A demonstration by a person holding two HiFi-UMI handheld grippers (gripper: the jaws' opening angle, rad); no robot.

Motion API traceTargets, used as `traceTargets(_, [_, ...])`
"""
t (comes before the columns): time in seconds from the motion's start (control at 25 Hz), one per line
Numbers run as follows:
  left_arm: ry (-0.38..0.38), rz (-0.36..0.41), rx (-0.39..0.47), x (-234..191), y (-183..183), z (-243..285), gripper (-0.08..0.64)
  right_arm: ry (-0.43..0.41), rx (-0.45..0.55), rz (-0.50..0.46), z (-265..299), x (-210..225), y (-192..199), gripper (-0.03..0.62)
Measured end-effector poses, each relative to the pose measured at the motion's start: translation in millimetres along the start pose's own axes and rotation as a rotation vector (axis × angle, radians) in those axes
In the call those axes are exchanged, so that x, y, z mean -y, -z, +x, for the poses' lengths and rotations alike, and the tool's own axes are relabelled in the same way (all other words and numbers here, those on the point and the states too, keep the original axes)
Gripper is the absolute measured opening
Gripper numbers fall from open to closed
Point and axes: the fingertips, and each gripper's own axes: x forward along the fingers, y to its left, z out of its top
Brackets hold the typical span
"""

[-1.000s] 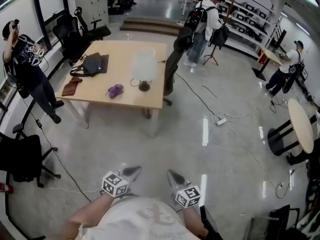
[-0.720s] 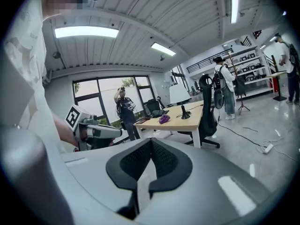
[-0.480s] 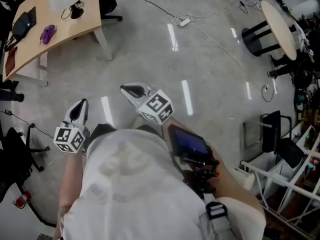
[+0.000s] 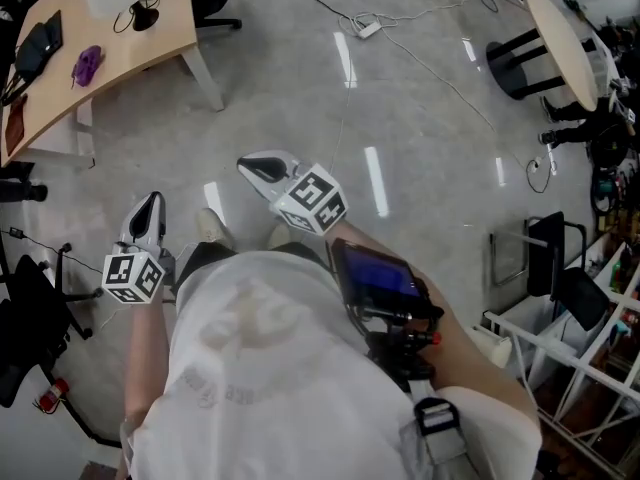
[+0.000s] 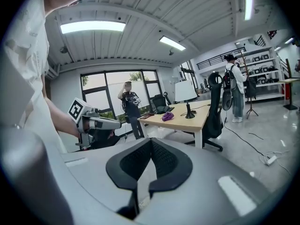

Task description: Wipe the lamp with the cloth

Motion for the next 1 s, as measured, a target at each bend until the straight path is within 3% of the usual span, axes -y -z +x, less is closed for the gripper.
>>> traceTargets(0.2, [0.007, -0.016, -0.007, -10.7, 2.1, 9.9, 0.002, 0.018, -0.024, 0.011, 8.4, 14.3, -5.2, 0.012])
traceTargets(0.56, [0.044, -0.021, -0.016, -116.1, -17.9, 18.1, 0.002, 0.094, 0.009, 0.014, 91.4, 13.4, -42.8, 0.012])
traceTargets(0.8, [0.101, -0.012, -0.008, -158.6, -40.4, 29.3, 0.002, 0.131, -0.005, -0.001, 141.6, 10.0, -60.1, 0.012])
traceTargets(1.0, [0.123, -0.026, -0.042, -183.6, -34.9, 33.6, 0.002, 0.157, -0.022, -0.002, 173.6, 5.1, -66.1, 0.012])
